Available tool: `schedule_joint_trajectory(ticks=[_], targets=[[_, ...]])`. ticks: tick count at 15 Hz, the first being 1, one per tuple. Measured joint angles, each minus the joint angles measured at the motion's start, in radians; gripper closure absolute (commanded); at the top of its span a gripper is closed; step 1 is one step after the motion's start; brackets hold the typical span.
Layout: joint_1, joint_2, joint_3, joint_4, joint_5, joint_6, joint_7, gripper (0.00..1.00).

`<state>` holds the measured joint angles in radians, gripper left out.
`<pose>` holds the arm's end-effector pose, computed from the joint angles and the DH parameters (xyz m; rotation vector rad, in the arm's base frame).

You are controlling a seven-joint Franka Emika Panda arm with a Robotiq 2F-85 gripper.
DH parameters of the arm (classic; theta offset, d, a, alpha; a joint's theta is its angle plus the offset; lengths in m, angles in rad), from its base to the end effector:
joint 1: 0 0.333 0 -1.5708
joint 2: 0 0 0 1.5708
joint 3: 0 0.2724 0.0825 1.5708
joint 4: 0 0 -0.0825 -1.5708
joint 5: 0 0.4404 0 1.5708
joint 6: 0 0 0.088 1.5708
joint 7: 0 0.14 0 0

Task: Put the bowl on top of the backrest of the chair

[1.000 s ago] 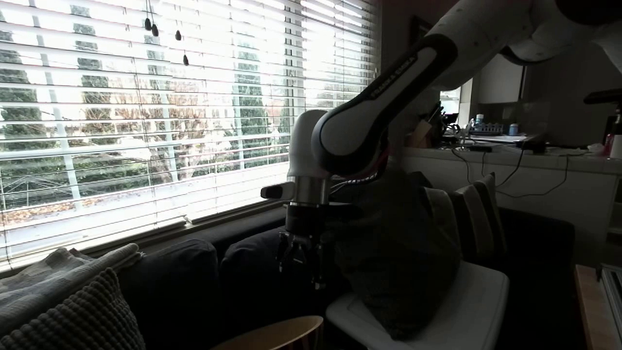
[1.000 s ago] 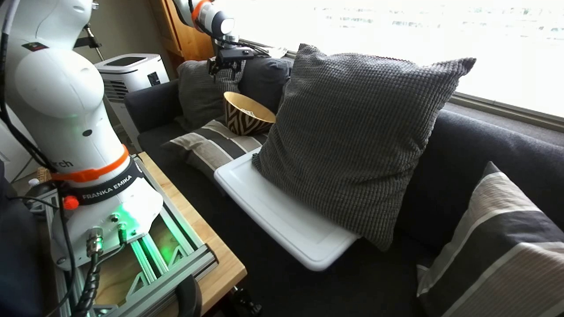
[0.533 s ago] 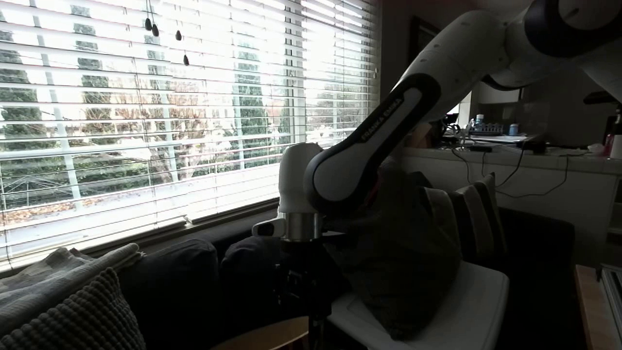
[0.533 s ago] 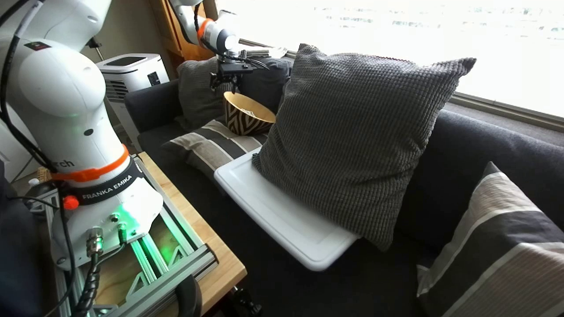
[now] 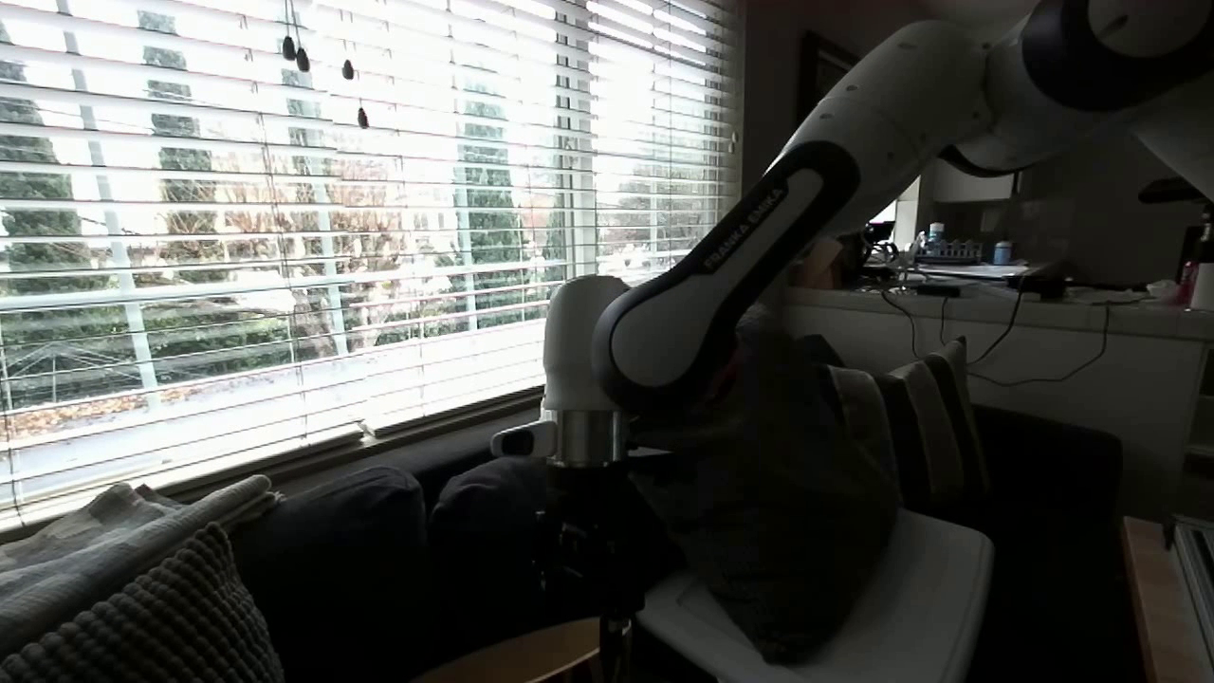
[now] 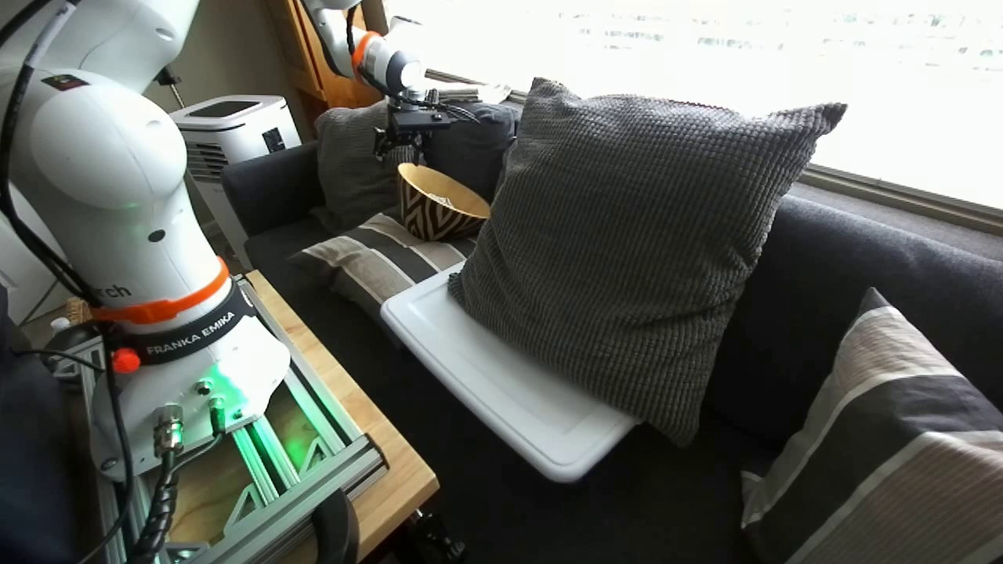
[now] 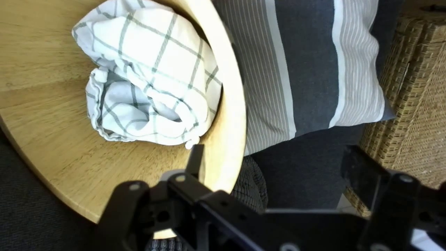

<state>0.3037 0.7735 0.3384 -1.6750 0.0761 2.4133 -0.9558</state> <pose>0.5502 0.4140 0.0690 -2.1407 -1.8961 -0.0645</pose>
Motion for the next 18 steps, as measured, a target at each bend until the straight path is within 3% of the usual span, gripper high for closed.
schedule_joint_trajectory(ticks=[6, 15, 16, 18], targets=[[-0.009, 0.029, 0.007, 0.027, -0.006, 0.000, 0.000, 0.00], [0.006, 0.184, 0.013, 0.150, -0.048, 0.000, -0.001, 0.00], [0.010, 0.201, 0.014, 0.163, -0.053, -0.001, -0.001, 0.15], [0.019, 0.233, 0.014, 0.192, -0.065, -0.003, -0.001, 0.32]])
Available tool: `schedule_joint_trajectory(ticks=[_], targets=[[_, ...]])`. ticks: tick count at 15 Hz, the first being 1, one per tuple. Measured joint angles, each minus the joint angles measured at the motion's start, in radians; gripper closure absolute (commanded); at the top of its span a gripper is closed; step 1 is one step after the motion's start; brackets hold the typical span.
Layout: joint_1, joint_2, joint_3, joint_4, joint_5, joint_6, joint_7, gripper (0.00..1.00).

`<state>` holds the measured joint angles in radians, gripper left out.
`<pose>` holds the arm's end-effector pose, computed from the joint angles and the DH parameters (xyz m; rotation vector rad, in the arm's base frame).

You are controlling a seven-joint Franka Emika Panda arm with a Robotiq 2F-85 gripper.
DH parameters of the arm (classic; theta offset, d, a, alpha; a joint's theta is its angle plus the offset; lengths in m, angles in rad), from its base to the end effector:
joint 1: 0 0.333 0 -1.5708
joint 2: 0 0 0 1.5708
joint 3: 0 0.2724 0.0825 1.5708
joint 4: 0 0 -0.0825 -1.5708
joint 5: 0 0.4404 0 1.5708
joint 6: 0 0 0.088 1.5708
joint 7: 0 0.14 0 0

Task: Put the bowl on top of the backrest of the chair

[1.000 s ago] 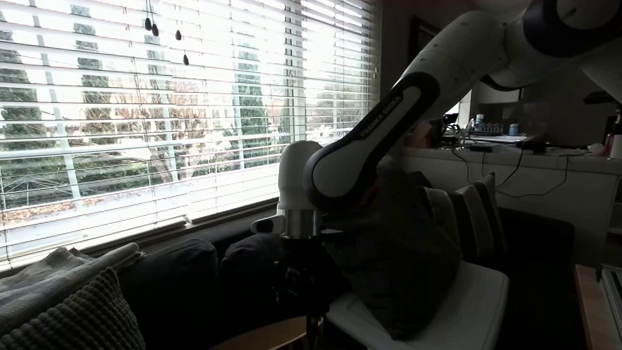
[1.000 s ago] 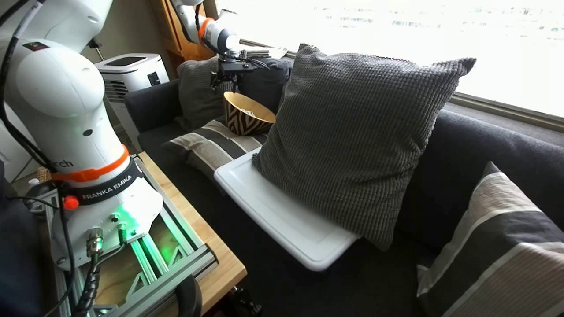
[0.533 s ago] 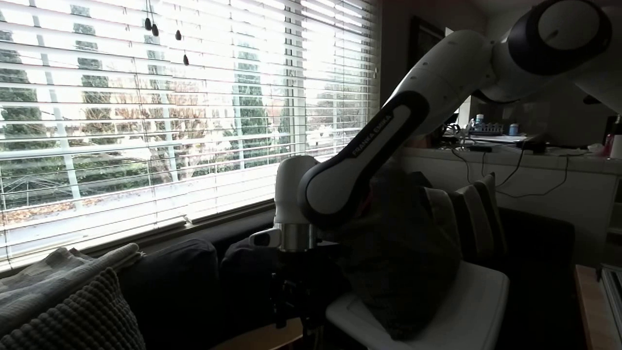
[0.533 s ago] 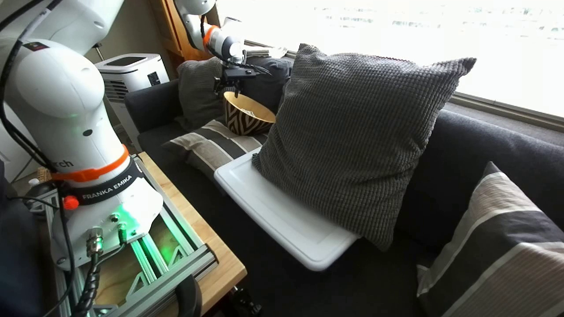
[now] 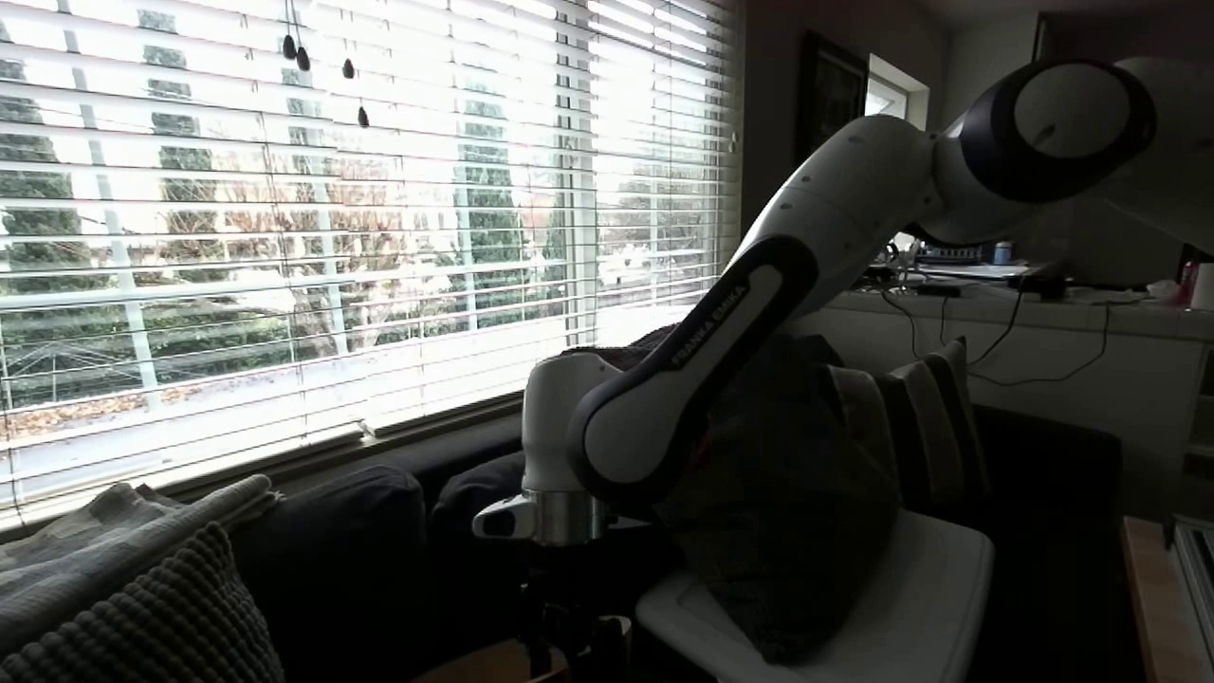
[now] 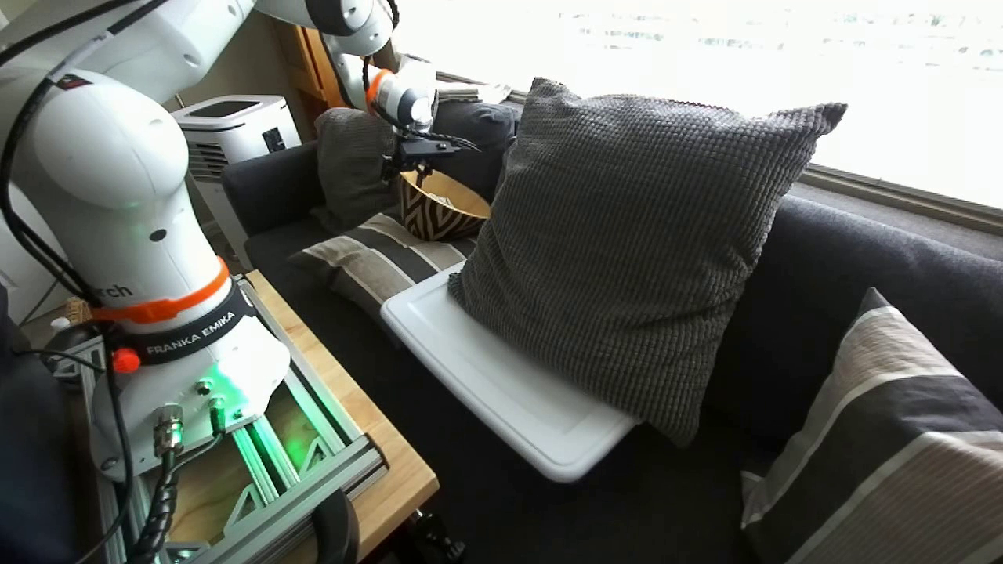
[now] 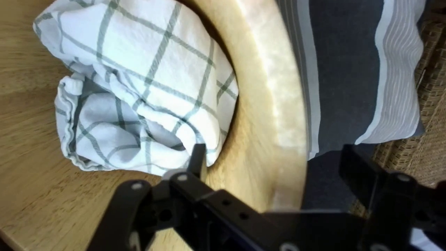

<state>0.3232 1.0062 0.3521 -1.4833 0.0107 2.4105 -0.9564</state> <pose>0.5528 0.4323 -0.0022 -2.1003 -1.9044 -0.0232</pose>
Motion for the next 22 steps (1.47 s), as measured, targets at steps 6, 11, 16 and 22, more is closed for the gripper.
schedule_joint_trajectory(ticks=[6, 11, 16, 22], targets=[[0.019, 0.059, -0.001, 0.066, -0.034, -0.004, 0.003, 0.81], [0.030, 0.056, -0.002, 0.079, -0.051, -0.005, 0.047, 0.94], [0.040, 0.047, -0.008, 0.079, -0.086, -0.016, 0.137, 0.94], [0.112, 0.025, -0.057, 0.075, -0.172, -0.023, 0.296, 0.94]])
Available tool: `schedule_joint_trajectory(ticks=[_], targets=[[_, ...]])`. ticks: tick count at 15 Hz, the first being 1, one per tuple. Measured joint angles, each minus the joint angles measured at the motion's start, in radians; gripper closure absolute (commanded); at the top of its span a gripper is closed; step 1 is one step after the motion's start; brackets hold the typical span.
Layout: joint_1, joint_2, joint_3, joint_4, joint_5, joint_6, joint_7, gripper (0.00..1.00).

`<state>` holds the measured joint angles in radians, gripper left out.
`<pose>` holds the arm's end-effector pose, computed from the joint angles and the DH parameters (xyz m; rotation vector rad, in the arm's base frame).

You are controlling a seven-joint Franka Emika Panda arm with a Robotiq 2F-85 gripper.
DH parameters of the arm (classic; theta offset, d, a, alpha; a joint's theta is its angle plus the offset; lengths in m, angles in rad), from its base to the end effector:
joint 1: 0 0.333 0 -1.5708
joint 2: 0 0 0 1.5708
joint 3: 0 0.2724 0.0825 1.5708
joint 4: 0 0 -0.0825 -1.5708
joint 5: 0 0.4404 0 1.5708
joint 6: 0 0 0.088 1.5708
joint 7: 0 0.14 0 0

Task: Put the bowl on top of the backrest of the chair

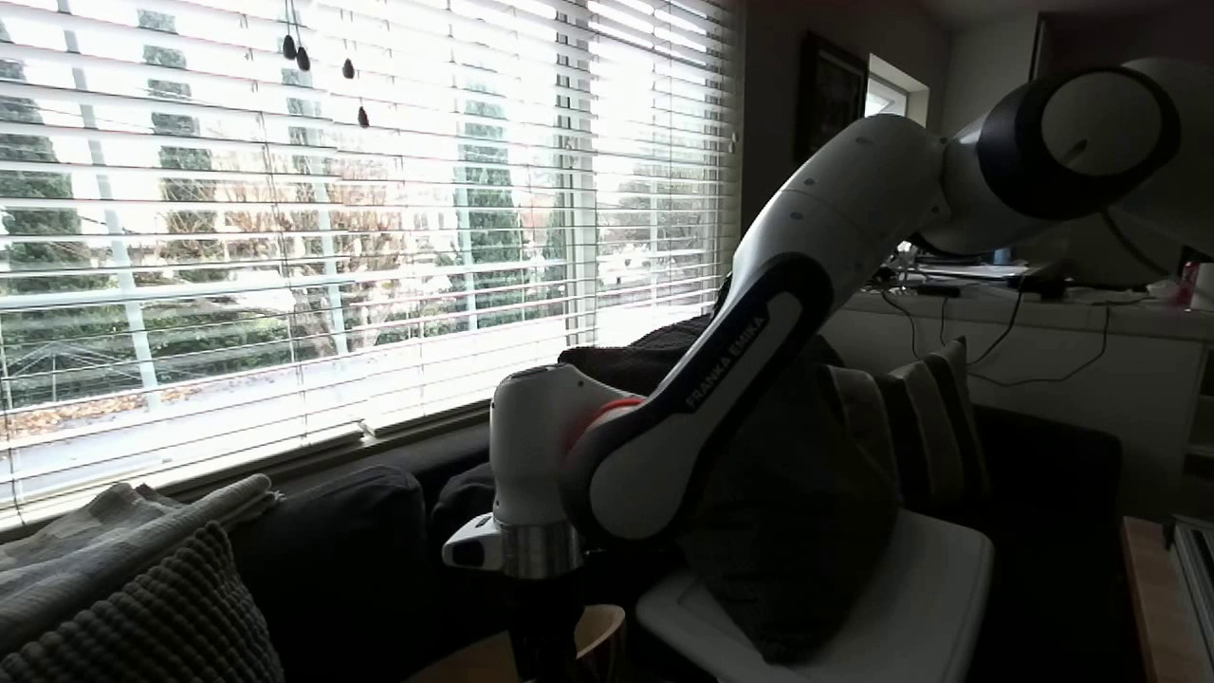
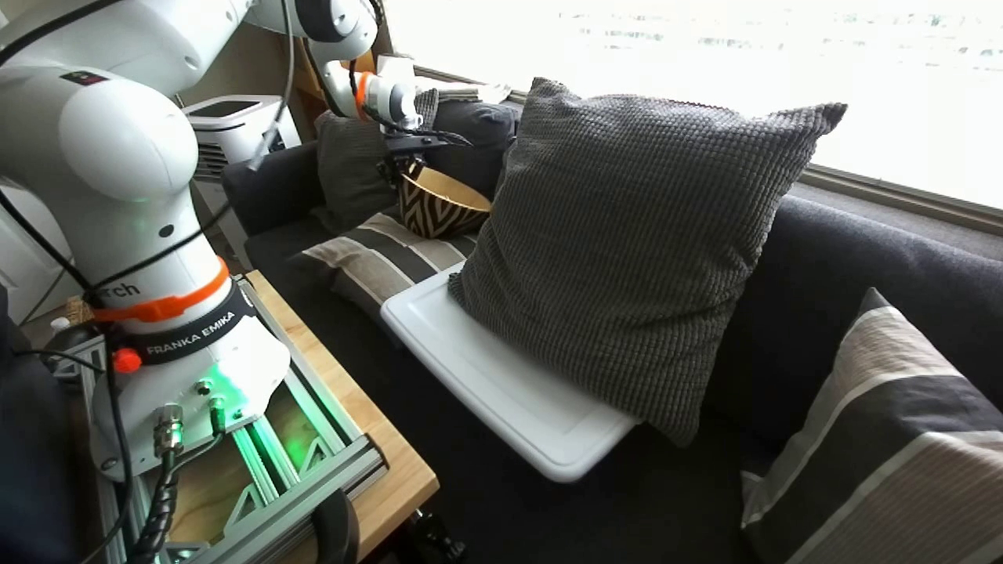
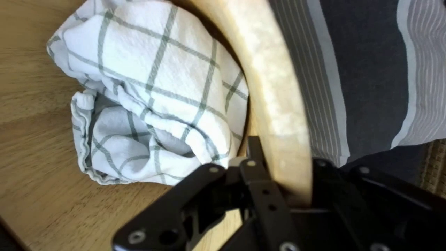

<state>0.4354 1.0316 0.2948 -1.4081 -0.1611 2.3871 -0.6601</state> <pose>0.5459 0.4629 -0.0016 -2.3189 -1.8999 0.0190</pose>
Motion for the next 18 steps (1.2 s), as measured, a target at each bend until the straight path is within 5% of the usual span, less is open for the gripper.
schedule_joint_trajectory(ticks=[9, 18], targets=[[0.156, -0.061, -0.124, -0.059, -0.235, 0.012, 0.308, 0.94], [0.298, -0.253, -0.282, -0.266, -0.452, 0.137, 0.637, 0.94]])
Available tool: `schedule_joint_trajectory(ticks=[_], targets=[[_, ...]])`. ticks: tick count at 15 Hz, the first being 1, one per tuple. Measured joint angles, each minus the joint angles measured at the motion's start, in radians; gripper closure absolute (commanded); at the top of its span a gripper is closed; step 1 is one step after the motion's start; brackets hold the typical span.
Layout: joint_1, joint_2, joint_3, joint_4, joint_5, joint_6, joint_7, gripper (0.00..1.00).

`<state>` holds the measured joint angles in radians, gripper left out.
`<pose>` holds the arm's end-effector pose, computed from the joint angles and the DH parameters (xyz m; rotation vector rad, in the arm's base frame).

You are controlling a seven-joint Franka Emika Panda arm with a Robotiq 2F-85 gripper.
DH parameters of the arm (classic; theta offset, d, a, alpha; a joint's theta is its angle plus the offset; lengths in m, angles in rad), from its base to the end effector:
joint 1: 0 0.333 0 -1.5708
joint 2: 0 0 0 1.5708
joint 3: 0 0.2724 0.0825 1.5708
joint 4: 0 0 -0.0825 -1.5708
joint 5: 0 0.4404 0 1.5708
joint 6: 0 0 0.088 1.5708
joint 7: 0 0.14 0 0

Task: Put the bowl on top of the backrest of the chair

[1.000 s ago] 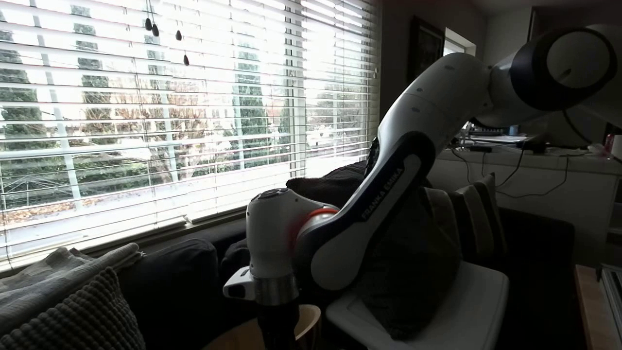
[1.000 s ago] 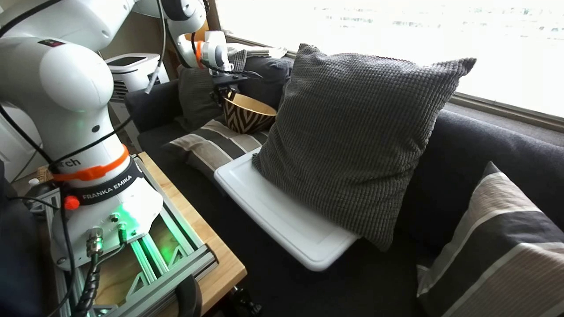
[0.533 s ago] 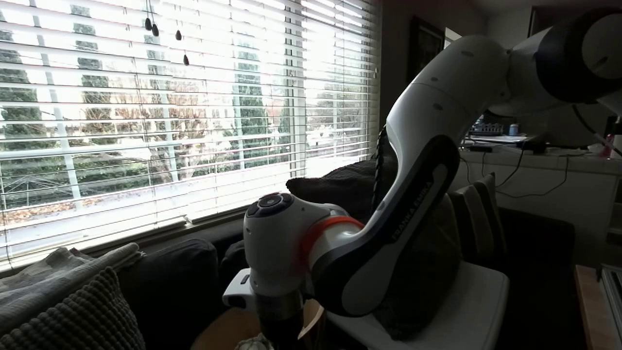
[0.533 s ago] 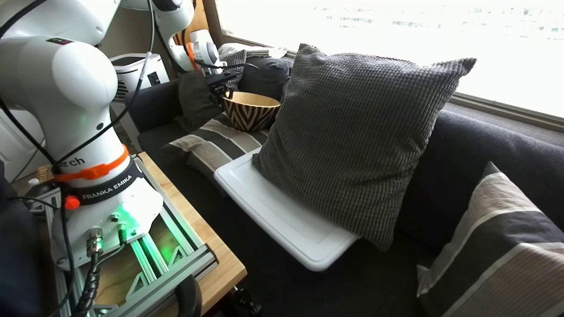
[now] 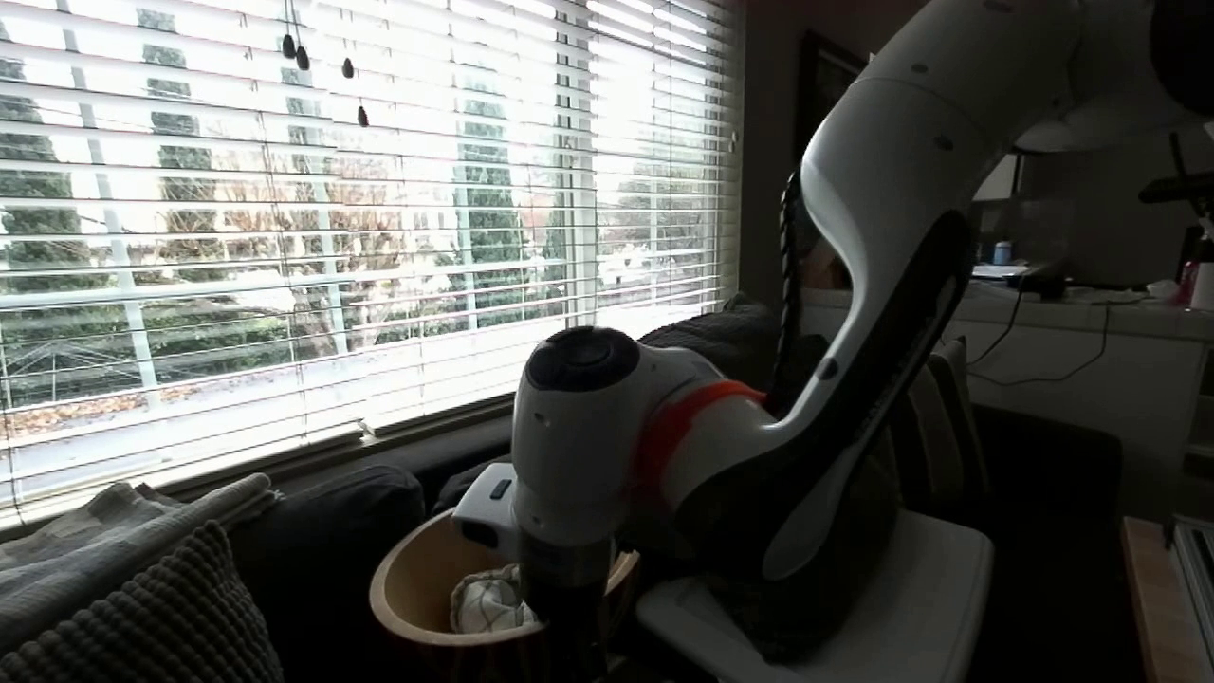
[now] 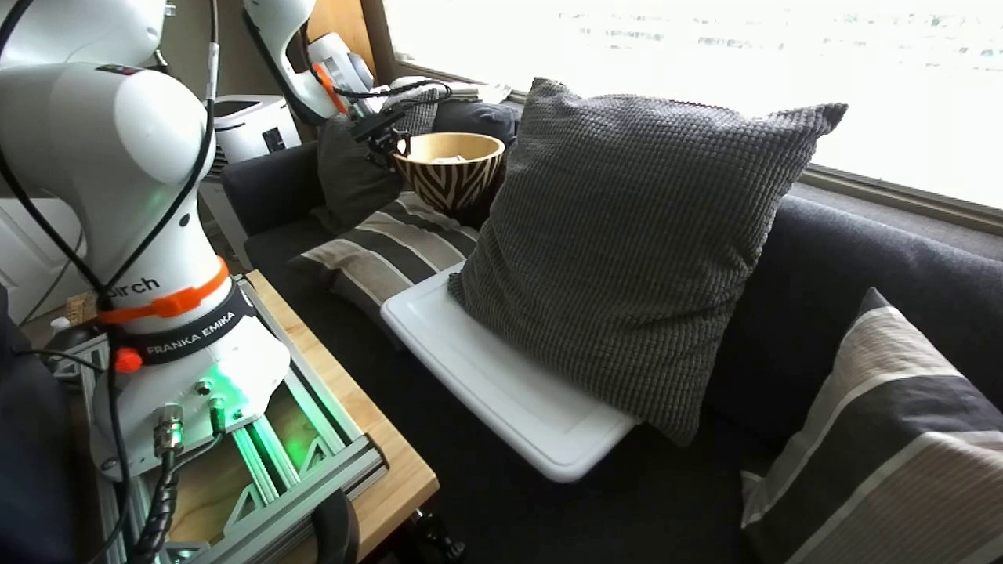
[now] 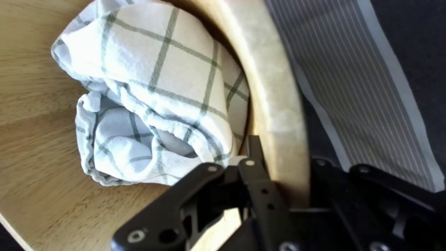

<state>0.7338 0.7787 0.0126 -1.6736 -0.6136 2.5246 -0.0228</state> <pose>0.5124 0.4666 0.0494 2.2771 1.6570 0.2762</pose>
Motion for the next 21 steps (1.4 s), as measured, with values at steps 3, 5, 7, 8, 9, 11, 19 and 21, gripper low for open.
schedule_joint_trajectory(ticks=[3, 5, 7, 8, 9, 11, 19, 21], targets=[[0.041, -0.075, -0.022, -0.065, -0.069, -0.013, 0.079, 0.94], [0.058, -0.125, -0.017, -0.104, -0.093, -0.037, 0.102, 0.94], [0.063, -0.177, -0.002, -0.140, -0.102, -0.068, 0.104, 0.94], [0.063, -0.202, 0.007, -0.155, -0.104, -0.085, 0.104, 0.94], [0.061, -0.228, 0.014, -0.170, -0.106, -0.102, 0.103, 0.94], [0.055, -0.279, 0.033, -0.192, -0.106, -0.149, 0.096, 0.94], [-0.050, -0.447, 0.151, -0.213, -0.099, -0.282, -0.074, 0.77], [-0.100, -0.469, 0.179, -0.214, -0.080, -0.263, -0.143, 0.77]])
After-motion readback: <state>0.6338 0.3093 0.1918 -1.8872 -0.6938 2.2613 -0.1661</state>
